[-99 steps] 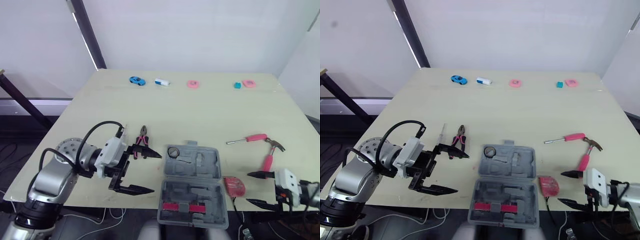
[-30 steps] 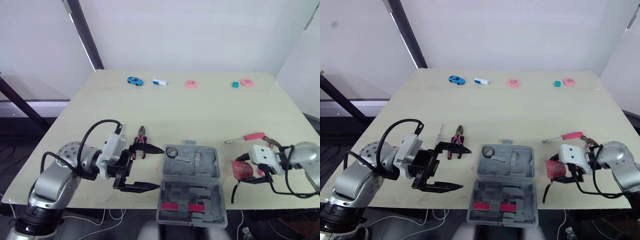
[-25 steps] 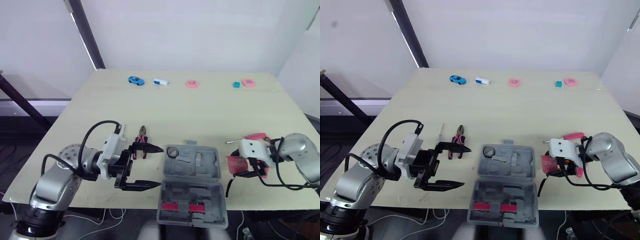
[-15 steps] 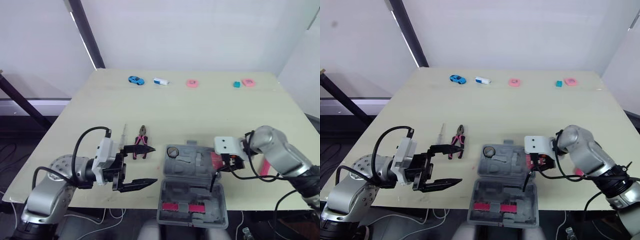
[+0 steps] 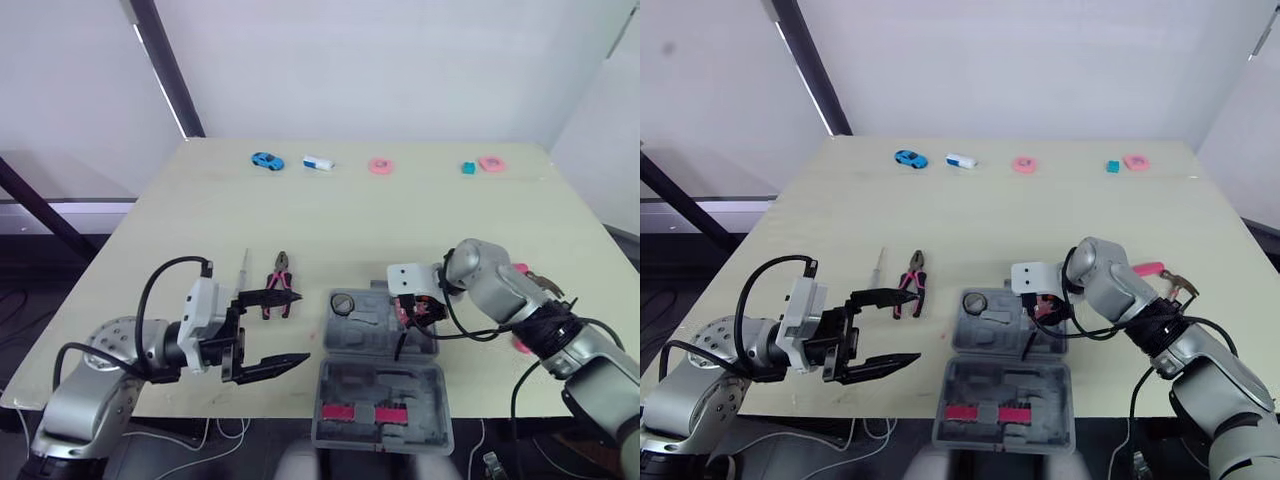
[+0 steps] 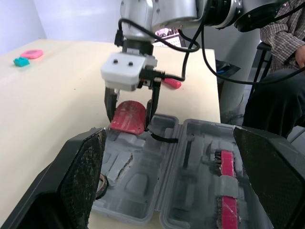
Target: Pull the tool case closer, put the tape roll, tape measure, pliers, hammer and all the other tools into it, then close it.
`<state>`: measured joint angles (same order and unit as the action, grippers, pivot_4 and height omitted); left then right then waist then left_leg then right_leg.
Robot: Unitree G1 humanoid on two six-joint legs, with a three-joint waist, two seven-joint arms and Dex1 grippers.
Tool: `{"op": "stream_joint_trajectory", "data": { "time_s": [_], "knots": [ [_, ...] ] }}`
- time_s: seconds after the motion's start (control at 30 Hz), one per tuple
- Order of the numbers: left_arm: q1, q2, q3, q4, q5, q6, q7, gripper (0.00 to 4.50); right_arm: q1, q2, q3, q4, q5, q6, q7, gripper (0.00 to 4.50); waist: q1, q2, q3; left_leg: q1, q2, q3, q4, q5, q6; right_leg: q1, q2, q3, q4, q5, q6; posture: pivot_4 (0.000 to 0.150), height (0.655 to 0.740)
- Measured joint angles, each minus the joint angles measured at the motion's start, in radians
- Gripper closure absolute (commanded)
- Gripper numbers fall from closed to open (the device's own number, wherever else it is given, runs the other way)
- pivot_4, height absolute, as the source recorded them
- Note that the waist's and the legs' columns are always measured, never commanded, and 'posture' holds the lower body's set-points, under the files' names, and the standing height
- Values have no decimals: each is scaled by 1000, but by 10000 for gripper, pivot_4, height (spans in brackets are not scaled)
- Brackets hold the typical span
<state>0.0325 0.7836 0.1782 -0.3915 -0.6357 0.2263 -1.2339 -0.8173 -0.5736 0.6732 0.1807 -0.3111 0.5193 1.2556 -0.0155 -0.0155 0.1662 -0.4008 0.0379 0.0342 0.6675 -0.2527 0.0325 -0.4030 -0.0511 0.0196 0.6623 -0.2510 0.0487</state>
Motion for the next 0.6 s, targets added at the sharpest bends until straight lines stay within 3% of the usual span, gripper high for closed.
{"op": "stream_joint_trajectory", "data": {
  "time_s": [0.4, 0.43, 0.5, 0.6],
  "knots": [
    [-14, 0, -2, 0, 4, 0, -6, 0, 5, 7, -7, 7, -1, -31, -12, 14586, 0, 0, 0, 0, 0, 0, 0, 0, 0, 0, 0, 0, 0, 0, 0, 1500, 7400],
    [-17, 0, -3, 0, 4, 0, -8, 0, 5, 7, -8, 11, -1, -40, -16, 6589, -1, 0, 0, 0, 0, 0, 0, 0, 0, 0, 0, 0, 0, 0, 0, 1500, 7400],
    [-20, 0, -4, 0, 4, 0, -9, 0, 6, 10, -10, 13, 0, -46, -18, 976, -1, 0, 0, 0, 0, 0, 0, 0, 0, 0, 0, 0, 0, 0, 0, 1500, 7400],
    [-22, 0, -7, 0, 4, 0, -9, 0, 11, 12, -12, 14, 1, -52, -21, 976, -1, 0, 0, 0, 0, 0, 0, 0, 0, 0, 0, 0, 0, 0, 0, 1500, 7400]
  ]
}}
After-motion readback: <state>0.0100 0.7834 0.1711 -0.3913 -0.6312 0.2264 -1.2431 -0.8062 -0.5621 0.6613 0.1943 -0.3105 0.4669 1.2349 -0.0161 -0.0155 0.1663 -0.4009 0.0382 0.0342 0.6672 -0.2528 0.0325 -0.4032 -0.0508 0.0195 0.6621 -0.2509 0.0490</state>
